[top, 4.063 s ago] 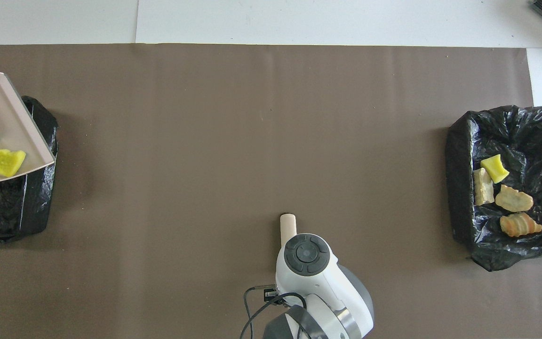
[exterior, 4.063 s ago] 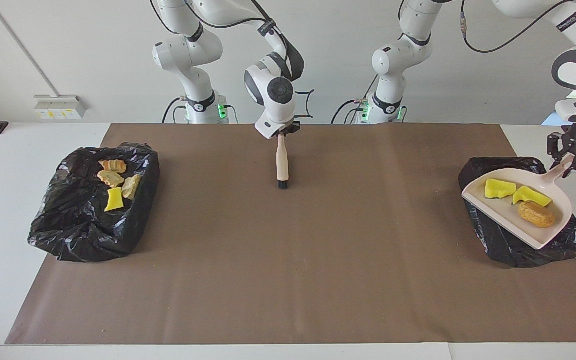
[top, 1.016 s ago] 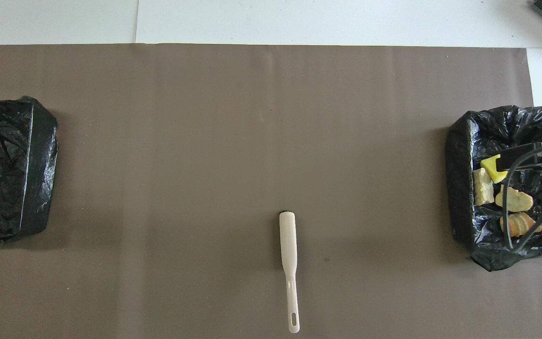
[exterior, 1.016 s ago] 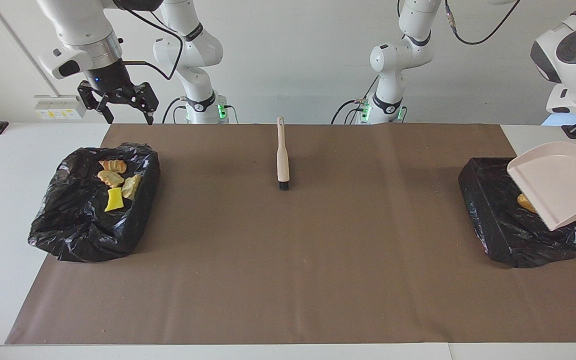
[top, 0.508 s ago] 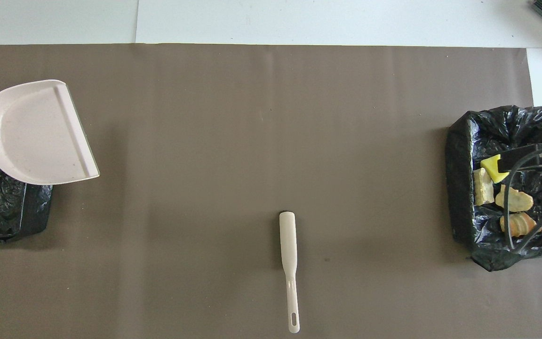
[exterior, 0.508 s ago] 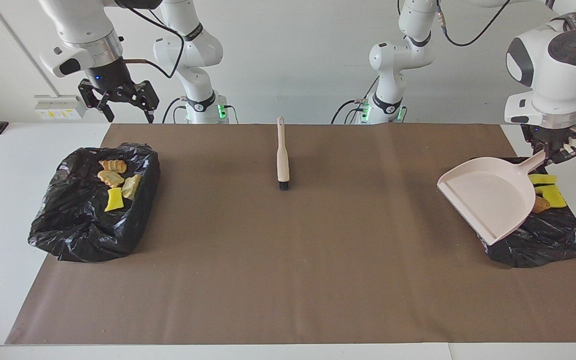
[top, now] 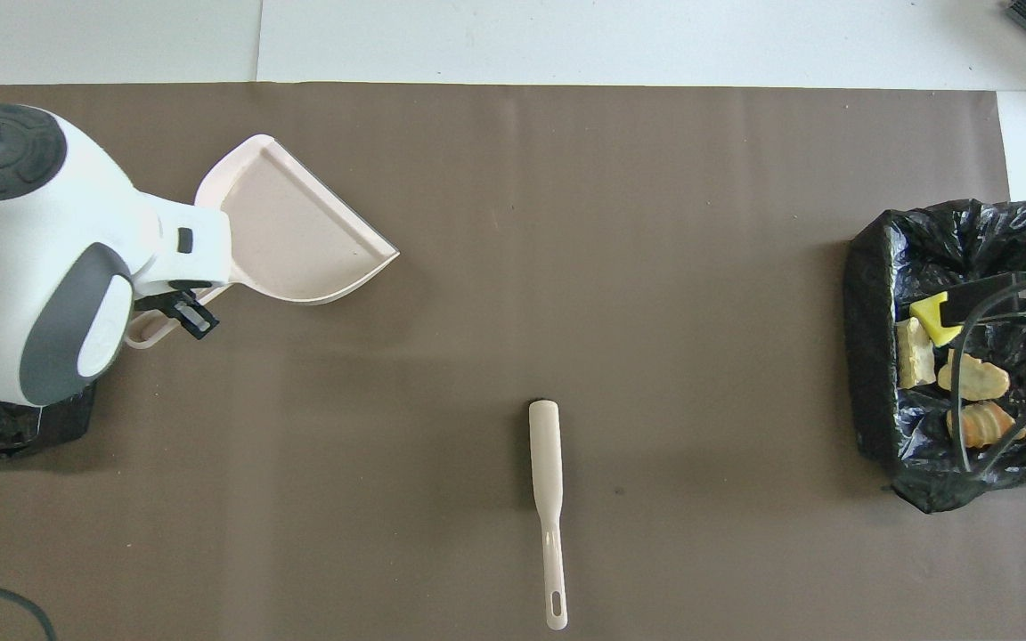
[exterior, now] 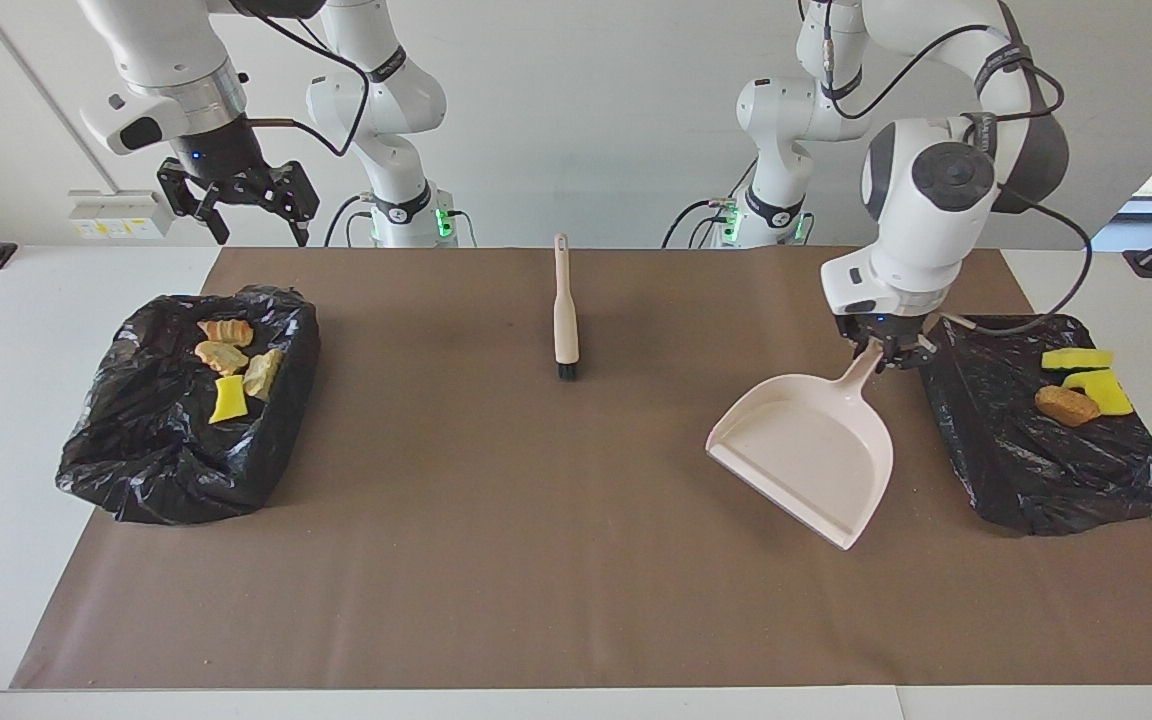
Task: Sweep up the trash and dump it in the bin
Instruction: 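Bring the dustpan back to the table center with the left gripper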
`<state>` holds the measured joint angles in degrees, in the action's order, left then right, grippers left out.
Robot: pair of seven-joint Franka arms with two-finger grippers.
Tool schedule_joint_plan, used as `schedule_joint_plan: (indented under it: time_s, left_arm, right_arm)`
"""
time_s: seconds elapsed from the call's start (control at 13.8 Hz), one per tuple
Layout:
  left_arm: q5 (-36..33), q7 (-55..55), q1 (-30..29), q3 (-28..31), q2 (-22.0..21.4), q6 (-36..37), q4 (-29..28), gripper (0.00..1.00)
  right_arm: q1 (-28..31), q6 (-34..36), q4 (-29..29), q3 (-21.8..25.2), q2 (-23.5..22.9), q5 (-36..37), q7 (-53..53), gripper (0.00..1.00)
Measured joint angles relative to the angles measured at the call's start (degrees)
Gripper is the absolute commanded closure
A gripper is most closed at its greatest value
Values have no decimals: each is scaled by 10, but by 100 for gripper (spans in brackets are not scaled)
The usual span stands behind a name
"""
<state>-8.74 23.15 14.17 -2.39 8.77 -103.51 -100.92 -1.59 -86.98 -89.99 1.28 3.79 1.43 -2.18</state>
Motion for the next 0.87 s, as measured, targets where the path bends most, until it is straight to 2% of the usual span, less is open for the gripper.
schedule_joint_plan:
  time_s: [0.29,0.44,0.87]
  left_arm:
    - [65,-251,111,-1,55,-90,3,100]
    - [85,-354,155,-1,85,-119,24,100]
    - [97,-533,206,2,170,-121,143,100]
  right_arm:
    - [0,0,0,0,0,0,0,0]
    - [0,0,0,0,0,0,0,0]
    - [0,0,0,0,0,0,0,0]
